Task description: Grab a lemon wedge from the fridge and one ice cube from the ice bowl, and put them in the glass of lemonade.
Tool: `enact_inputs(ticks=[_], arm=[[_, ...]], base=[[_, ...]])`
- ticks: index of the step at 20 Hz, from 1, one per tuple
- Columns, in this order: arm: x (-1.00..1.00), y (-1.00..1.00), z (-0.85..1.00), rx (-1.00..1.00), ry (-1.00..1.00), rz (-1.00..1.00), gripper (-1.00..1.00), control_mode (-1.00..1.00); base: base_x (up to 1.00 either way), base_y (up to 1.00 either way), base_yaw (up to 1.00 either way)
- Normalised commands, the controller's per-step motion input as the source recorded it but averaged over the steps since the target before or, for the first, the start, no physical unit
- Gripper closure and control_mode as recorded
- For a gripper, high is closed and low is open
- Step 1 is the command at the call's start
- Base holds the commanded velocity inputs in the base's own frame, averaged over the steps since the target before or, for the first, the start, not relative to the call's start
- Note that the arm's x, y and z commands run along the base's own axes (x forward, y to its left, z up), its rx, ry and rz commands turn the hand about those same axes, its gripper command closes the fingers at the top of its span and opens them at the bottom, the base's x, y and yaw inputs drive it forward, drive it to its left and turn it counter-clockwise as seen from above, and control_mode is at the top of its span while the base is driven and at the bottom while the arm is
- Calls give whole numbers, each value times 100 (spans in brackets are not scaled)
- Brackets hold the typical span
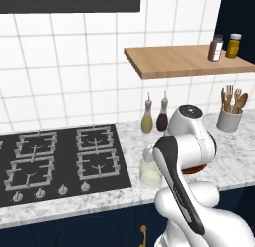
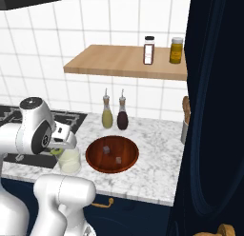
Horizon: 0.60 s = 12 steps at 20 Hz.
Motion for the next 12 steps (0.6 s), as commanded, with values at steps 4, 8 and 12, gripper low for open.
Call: enact_inputs(ticks=[4,8,12], arm=[[18,1,-23,0,-11,0,100,-100],[19,1,-33,0,-13,0,100,-100],[10,5,-42,0,-12,0,100,-100]], base=[[0,0,0],[0,0,0],[0,0,0]])
